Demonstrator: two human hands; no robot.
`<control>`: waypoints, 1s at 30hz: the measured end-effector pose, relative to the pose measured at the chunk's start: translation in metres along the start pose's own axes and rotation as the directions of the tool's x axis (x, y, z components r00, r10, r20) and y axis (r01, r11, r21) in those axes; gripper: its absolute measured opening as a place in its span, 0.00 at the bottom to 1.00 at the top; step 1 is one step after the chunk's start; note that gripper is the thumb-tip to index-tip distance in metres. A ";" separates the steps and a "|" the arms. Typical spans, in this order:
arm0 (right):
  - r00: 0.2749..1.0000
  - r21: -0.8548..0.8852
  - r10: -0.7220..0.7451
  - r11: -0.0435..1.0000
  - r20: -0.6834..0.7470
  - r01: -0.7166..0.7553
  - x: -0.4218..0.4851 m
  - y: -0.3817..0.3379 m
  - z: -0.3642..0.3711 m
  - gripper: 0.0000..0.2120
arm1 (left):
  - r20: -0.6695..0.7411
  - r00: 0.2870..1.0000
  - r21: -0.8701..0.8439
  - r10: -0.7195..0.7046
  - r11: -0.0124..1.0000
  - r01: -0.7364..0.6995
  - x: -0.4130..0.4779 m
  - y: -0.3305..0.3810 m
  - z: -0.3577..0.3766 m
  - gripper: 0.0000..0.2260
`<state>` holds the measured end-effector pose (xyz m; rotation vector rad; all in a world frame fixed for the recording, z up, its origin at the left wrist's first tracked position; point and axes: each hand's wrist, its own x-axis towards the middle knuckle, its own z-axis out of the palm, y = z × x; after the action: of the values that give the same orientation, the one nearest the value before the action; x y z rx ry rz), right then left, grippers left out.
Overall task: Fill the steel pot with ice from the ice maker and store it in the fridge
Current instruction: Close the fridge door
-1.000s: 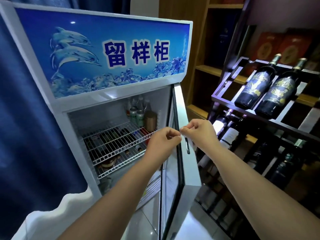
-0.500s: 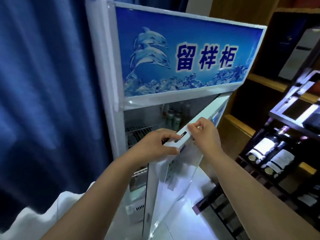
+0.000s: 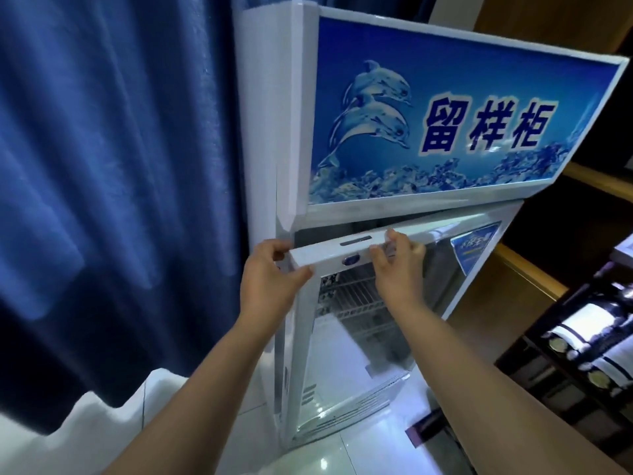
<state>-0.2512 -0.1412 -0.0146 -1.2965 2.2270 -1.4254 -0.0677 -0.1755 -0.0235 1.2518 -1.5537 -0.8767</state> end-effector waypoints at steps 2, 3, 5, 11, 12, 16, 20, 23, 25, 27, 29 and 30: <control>1.000 0.062 0.006 0.998 0.013 -0.007 -0.001 -0.001 0.006 0.22 | -0.064 0.997 0.018 -0.032 0.999 0.033 0.005 -0.003 0.000 0.24; 1.000 0.080 0.004 0.997 0.015 -0.006 -0.002 -0.001 0.008 0.23 | -0.081 0.996 0.030 -0.045 0.998 0.048 0.009 -0.005 0.000 0.26; 1.000 0.114 -0.009 0.993 0.013 0.007 -0.001 0.000 0.014 0.22 | -0.095 0.994 0.062 -0.050 0.997 0.056 0.017 -0.007 -0.001 0.29; 1.000 0.090 -0.006 0.996 0.021 0.004 0.005 0.000 0.022 0.17 | 0.003 1.000 0.146 0.018 0.989 -0.019 0.027 0.003 -0.003 0.25; 1.000 0.086 -0.008 0.996 0.019 0.006 0.006 0.000 0.023 0.18 | 0.011 1.000 0.149 0.018 0.989 -0.020 0.028 0.004 -0.003 0.23; 1.000 0.092 -0.008 0.996 0.015 0.007 0.008 0.000 0.025 0.17 | 0.015 1.000 0.144 -0.003 0.990 0.001 0.032 0.003 -0.003 0.23; 0.999 0.081 -0.014 0.997 0.036 0.011 0.009 0.000 0.027 0.19 | -0.021 1.000 0.130 -0.001 0.991 0.004 0.038 -0.003 -0.002 0.26; 0.999 0.090 -0.011 0.996 0.038 0.007 0.009 0.000 0.028 0.20 | -0.024 1.000 0.121 -0.006 0.993 0.009 0.040 -0.008 0.000 0.28; 1.000 0.102 -0.001 0.995 0.030 -0.003 0.009 0.001 0.028 0.20 | -0.022 1.000 0.134 0.004 0.991 -0.001 0.040 -0.009 0.000 0.28; 1.000 0.115 0.011 0.993 0.017 -0.013 0.007 0.000 0.029 0.18 | -0.018 1.000 0.140 0.013 0.990 -0.011 0.039 -0.010 0.000 0.29; 1.000 0.119 0.027 0.993 0.003 -0.027 0.005 -0.002 0.031 0.13 | -0.007 1.000 0.146 0.022 0.989 -0.021 0.040 -0.011 -0.001 0.29; 1.000 0.116 0.030 0.993 0.001 -0.029 0.004 -0.002 0.033 0.10 | 0.000 1.000 0.148 0.020 0.989 -0.020 0.040 -0.011 -0.002 0.29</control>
<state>-0.2330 -0.1657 -0.0289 -1.2210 2.1203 -1.5202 -0.0648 -0.2170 -0.0241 1.3384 -1.6523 -0.7587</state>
